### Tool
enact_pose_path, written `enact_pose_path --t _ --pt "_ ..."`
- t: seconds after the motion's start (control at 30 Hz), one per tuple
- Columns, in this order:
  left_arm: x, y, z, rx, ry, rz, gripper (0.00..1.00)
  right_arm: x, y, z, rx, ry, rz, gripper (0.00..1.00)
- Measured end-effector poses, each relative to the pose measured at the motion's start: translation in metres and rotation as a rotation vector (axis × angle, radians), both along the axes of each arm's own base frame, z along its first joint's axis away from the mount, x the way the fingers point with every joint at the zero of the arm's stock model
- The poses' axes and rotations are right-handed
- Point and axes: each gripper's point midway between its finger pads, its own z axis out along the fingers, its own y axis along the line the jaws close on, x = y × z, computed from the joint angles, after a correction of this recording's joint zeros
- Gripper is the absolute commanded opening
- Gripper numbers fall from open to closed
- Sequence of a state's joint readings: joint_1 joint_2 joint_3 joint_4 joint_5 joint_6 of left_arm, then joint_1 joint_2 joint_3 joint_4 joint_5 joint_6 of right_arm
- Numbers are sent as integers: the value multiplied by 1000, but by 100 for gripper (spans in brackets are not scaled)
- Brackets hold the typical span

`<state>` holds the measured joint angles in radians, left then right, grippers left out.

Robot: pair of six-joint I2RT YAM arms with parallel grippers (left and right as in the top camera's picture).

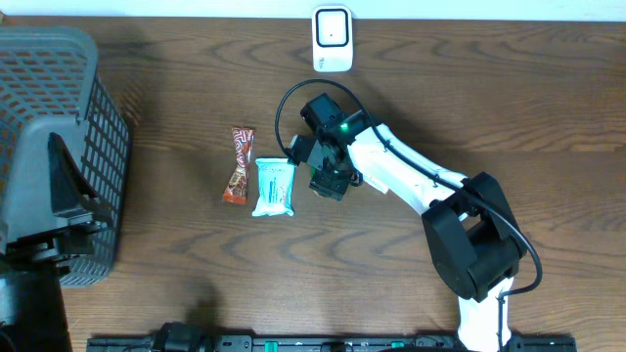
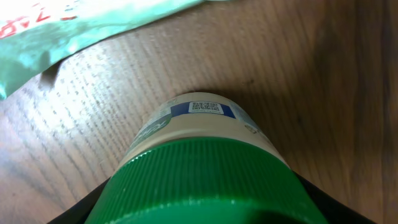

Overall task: Scan the item barcode
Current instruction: 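Lower the right gripper and grasp the green-lidded jar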

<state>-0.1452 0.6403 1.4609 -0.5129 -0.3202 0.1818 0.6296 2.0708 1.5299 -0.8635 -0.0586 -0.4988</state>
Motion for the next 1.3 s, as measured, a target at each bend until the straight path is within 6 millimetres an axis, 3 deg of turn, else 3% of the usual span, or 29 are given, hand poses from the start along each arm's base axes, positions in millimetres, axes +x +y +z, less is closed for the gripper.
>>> enact_pose_path --t 0.27,0.5,0.53,0.57,0.6,0.83,0.93,1.03,1.17,1.3 --pt "0 0 0 0 0 0 98 9 -11 2 -34 -19 -301 66" --pt "0 0 0 0 0 0 98 14 -17 4 8 -8 -799 65" --pt "0 0 0 0 0 0 98 15 -17 4 19 -2 -873 69" --pt "0 0 0 0 0 0 98 15 -17 4 31 4 -948 94" --pt "0 0 0 0 0 0 98 15 -17 4 44 12 -1026 99" --pt "0 0 0 0 0 0 98 12 -16 12 81 64 -1315 99" --pt "0 0 0 0 0 0 98 6 -15 25 59 102 -1333 99" --pt "0 0 0 0 0 0 98 0 -4 48 61 163 -1235 99" --pt "0 0 0 0 0 0 98 -7 11 78 89 216 -932 99" --pt "0 0 0 0 0 0 98 -11 14 86 83 185 -592 99"
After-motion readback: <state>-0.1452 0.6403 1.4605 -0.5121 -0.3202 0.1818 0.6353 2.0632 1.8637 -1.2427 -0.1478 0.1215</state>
